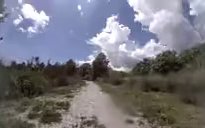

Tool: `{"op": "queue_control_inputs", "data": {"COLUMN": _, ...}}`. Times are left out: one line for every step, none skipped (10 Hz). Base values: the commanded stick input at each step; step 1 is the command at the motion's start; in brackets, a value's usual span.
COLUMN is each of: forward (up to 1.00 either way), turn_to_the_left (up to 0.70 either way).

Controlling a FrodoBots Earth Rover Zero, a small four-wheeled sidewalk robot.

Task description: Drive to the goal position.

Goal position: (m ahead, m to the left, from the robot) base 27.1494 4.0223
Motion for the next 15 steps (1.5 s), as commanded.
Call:
{"op": "queue_control_inputs", "data": {"forward": 0.70, "turn_to_the_left": 0.00}}
{"op": "queue_control_inputs", "data": {"forward": 0.70, "turn_to_the_left": 0.00}}
{"op": "queue_control_inputs", "data": {"forward": 0.70, "turn_to_the_left": 0.00}}
{"op": "queue_control_inputs", "data": {"forward": 0.70, "turn_to_the_left": 0.00}}
{"op": "queue_control_inputs", "data": {"forward": 0.70, "turn_to_the_left": 0.00}}
{"op": "queue_control_inputs", "data": {"forward": 0.70, "turn_to_the_left": 0.00}}
{"op": "queue_control_inputs", "data": {"forward": 0.70, "turn_to_the_left": 0.00}}
{"op": "queue_control_inputs", "data": {"forward": 0.70, "turn_to_the_left": 0.00}}
{"op": "queue_control_inputs", "data": {"forward": 0.70, "turn_to_the_left": 0.00}}
{"op": "queue_control_inputs", "data": {"forward": 0.70, "turn_to_the_left": 0.00}}
{"op": "queue_control_inputs", "data": {"forward": 0.70, "turn_to_the_left": 0.00}}
{"op": "queue_control_inputs", "data": {"forward": 0.70, "turn_to_the_left": 0.00}}
{"op": "queue_control_inputs", "data": {"forward": 0.70, "turn_to_the_left": 0.00}}
{"op": "queue_control_inputs", "data": {"forward": 0.70, "turn_to_the_left": 0.00}}
{"op": "queue_control_inputs", "data": {"forward": 0.70, "turn_to_the_left": 0.00}}
